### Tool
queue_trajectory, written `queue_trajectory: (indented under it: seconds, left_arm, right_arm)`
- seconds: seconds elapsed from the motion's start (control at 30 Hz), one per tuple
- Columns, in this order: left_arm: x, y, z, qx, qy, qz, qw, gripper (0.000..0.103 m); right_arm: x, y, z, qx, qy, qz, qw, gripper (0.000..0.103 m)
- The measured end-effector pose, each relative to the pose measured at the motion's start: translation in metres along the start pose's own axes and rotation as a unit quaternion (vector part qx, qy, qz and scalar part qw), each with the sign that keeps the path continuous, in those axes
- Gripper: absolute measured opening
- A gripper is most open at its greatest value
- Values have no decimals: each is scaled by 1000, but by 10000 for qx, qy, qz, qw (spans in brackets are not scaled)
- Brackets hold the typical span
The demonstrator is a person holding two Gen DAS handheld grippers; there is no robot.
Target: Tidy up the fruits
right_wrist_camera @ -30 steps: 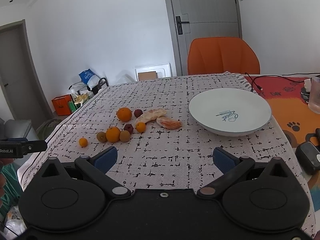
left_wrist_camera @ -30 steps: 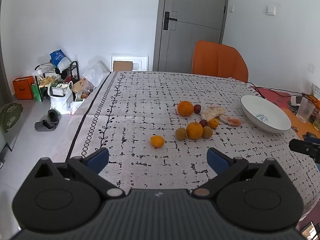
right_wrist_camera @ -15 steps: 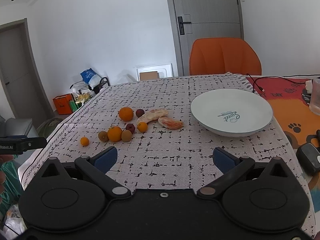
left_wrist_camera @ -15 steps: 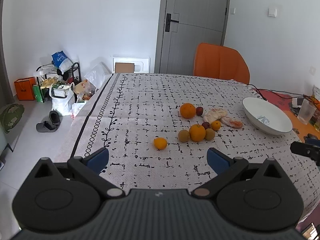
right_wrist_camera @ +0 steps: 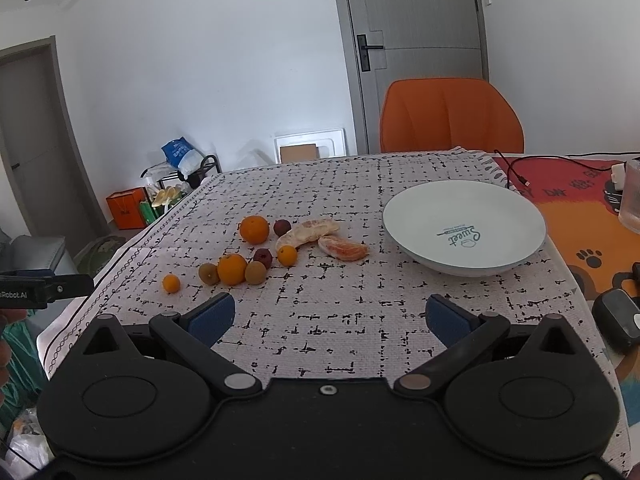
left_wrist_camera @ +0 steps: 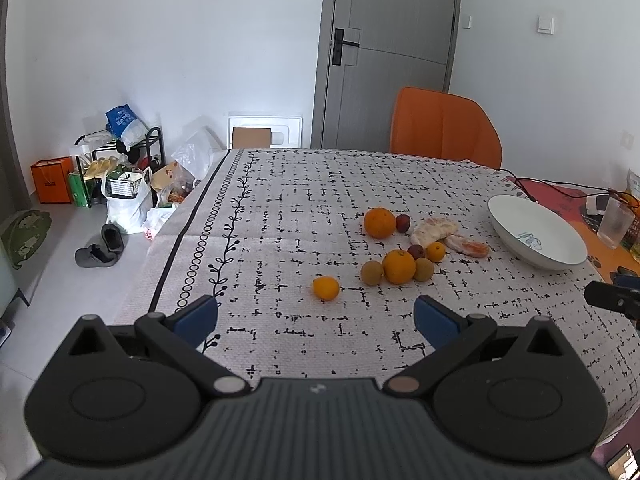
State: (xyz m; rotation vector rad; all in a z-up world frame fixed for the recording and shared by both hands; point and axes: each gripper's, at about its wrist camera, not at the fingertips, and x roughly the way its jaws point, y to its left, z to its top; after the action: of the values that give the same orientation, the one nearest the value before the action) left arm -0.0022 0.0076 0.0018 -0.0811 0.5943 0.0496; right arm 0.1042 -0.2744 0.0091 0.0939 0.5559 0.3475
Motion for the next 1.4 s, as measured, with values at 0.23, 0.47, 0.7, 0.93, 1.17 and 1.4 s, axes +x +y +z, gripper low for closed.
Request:
queue_trajectory:
  seconds: [0.23,0.47,0.7,0.93,1.17,1.4]
  left_arm:
    - [3,4,-2,-26,33,24,10000,103]
    - [11,6,-3,16,51,89,9999,103]
    - [27,10,-4,29,22,-108,9999,103]
    - [41,14,-5,-55,-76,-167,9998,102]
    - [53,15,-4,-106,-144,-233,9996,100]
    - [71,12,-3,-165,-133,-307,9993,84]
  right_arm:
    - [2,0,-1,-11,19,-14,10000,103]
    - [10,1,-4,-19,87,35,10000,103]
    - [20,4,-5,-115,-57,293,9995,103]
    - [41,8,-5,-127,8,320,9994,103]
    - [58,10,-5,-84,32,477,9988,103]
    - [76,16,-5,-113,143,673,9976,87]
